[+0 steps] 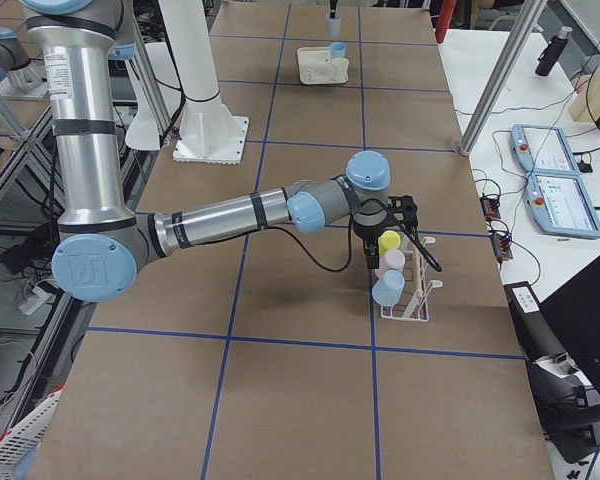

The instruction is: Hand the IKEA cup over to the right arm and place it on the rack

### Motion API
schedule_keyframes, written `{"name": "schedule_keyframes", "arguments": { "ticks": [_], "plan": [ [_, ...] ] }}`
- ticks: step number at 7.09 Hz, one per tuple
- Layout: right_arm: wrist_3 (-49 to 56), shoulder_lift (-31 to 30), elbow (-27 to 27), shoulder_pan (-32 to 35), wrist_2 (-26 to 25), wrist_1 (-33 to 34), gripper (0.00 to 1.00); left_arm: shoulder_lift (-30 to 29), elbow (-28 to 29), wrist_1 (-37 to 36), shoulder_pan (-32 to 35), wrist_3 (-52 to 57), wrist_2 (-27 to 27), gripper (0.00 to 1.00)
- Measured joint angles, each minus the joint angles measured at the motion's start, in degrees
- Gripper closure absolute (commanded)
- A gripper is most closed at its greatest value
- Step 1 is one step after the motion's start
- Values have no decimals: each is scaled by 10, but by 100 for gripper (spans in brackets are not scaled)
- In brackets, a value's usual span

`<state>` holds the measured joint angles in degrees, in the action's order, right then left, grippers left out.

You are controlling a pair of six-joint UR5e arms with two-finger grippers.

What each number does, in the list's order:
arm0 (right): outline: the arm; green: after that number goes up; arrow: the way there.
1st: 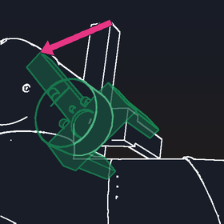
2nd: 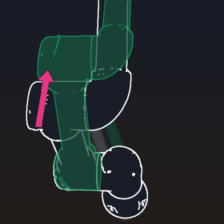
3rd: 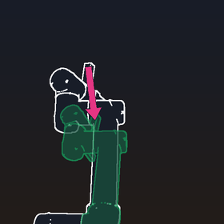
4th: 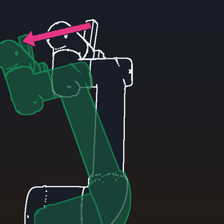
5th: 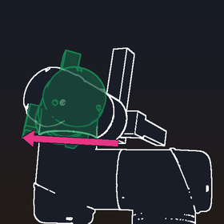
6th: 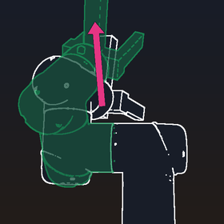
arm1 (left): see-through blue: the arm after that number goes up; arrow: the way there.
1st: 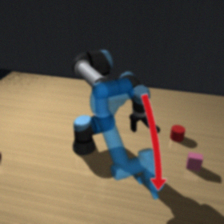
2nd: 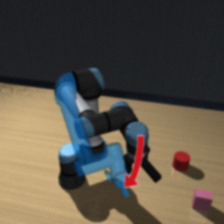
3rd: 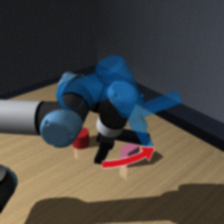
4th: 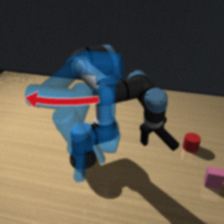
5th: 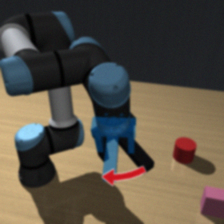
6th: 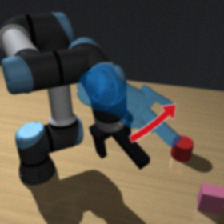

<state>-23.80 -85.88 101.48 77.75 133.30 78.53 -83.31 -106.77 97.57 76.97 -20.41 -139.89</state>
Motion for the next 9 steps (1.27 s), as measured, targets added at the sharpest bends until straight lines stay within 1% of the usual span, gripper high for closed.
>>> {"name": "schedule_keyframes", "arguments": {
  "ticks": [1, 2, 3, 4, 5, 6, 7, 8, 9],
  "plan": [
    [-34, 4, 9, -8, 1, -4, 0, -1, -41, -40, 2, -16, 0, 100],
    [-90, 7, 23, -25, 1, -19, 0, -4, -74, -53, 1, -48, -4, 100],
    [-161, 8, 36, -47, 2, -55, 0, -10, -98, -44, 0, -93, -18, 100],
    [-243, 7, 47, -69, 7, -109, 0, -24, -109, -11, -5, -161, -52, 100],
    [-322, 5, 54, -87, 29, -171, 0, -46, -112, 38, -18, -256, -87, 100],
    [-391, 5, 59, -99, 65, -230, 0, -71, -113, 94, -36, -362, -105, 100],
    [-469, 5, 66, -108, 100, -297, 0, -96, -112, 157, -60, -465, -112, 100],
    [-545, 8, 70, -119, 120, -366, 0, -114, -108, 215, -83, -532, -114, 100],
    [-623, 16, 71, -136, 128, -435, 0, -131, -104, 258, -110, -577, -117, 100]
  ]
}}
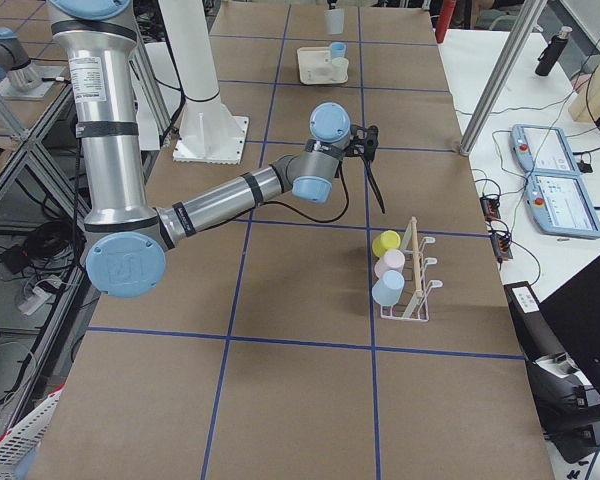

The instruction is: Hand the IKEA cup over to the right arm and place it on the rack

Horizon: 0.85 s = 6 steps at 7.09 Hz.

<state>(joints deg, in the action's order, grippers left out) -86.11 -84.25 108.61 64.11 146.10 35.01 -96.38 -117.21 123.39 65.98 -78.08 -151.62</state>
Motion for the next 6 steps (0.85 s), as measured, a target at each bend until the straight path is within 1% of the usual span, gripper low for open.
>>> {"name": "schedule_keyframes", "arguments": {
  "ticks": [1, 2, 3, 5, 6],
  "plan": [
    [-60, 16, 0, -14, 2, -45, 0, -23, 3, 27, -28, -45, -5, 100],
    [-102, 38, 1, -26, 1, -67, 0, -59, 7, 54, -60, -109, -3, 100],
    [-122, 54, 1, -34, 0, -76, 0, -90, 9, 87, -89, -177, 26, 100],
    [-131, 75, 3, -40, -3, -80, 0, -119, 28, 171, -160, -269, 142, 100],
    [-133, 86, 4, -42, -4, -80, 0, -134, 46, 228, -185, -331, 185, 100]
  ]
}}
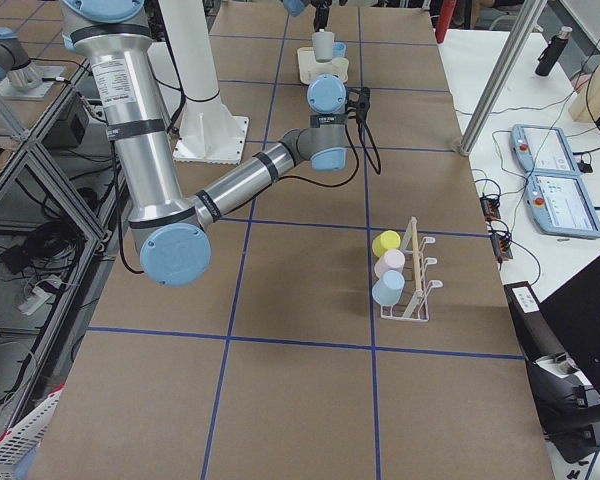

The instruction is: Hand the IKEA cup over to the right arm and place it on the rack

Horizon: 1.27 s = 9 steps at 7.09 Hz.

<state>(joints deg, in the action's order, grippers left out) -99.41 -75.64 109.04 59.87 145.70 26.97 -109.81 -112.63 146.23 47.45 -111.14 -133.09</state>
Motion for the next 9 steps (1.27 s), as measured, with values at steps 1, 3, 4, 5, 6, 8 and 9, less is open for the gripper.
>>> {"name": "schedule_keyframes", "arguments": {
  "ticks": [1, 3, 4, 5, 6, 8, 9],
  "plan": [
    [-2, 7, 4, -1, 0, -2, 0, -10, 20, 87, -23, -85, 48, 100],
    [-17, 29, 11, -7, -1, -9, 0, -19, 73, 262, -70, -190, 125, 100],
    [-34, 45, 13, -11, -3, -15, 0, -24, 87, 301, -81, -208, 137, 100],
    [-65, 56, 16, -20, -19, -41, 0, -31, 92, 321, -85, -219, 146, 100],
    [-112, 61, 16, -38, -54, -90, 0, -35, 95, 340, -87, -232, 161, 100],
    [-178, 63, 13, -97, -141, -182, 0, -38, 101, 388, -90, -274, 187, 100],
    [-187, 62, 11, -128, -180, -217, 0, -39, 111, 423, -93, -298, 203, 100]
  ]
}}
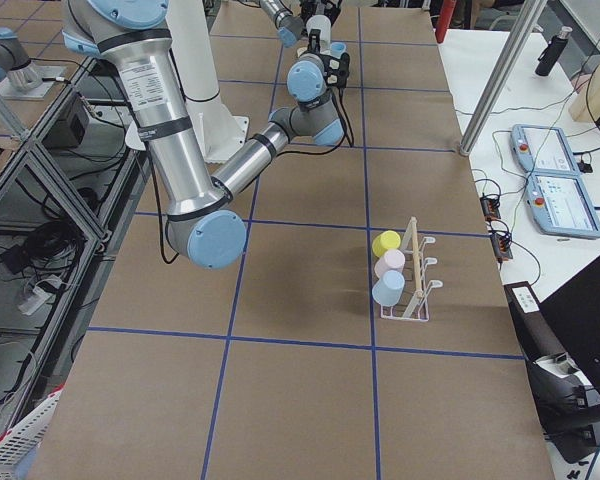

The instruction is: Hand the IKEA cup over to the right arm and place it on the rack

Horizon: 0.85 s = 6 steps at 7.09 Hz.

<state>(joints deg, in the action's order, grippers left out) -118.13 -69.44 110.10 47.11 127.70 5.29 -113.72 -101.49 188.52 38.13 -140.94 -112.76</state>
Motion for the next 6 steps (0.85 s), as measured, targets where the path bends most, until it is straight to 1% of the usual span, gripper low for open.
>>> {"name": "schedule_keyframes", "arguments": {
  "ticks": [2, 3, 4, 6],
  "plan": [
    [-6, -2, -3, -55, -80, -50, 0, -1, 25, 72, -26, -24, 54, 100],
    [-8, -3, -5, -81, -118, -70, 0, 1, 31, 94, -37, -27, 70, 100],
    [-9, -2, -8, -96, -140, -78, 0, 4, 33, 110, -41, -27, 76, 100],
    [-8, 3, -14, -110, -172, -82, 0, 5, 33, 121, -44, -29, 80, 100]
  ]
}}
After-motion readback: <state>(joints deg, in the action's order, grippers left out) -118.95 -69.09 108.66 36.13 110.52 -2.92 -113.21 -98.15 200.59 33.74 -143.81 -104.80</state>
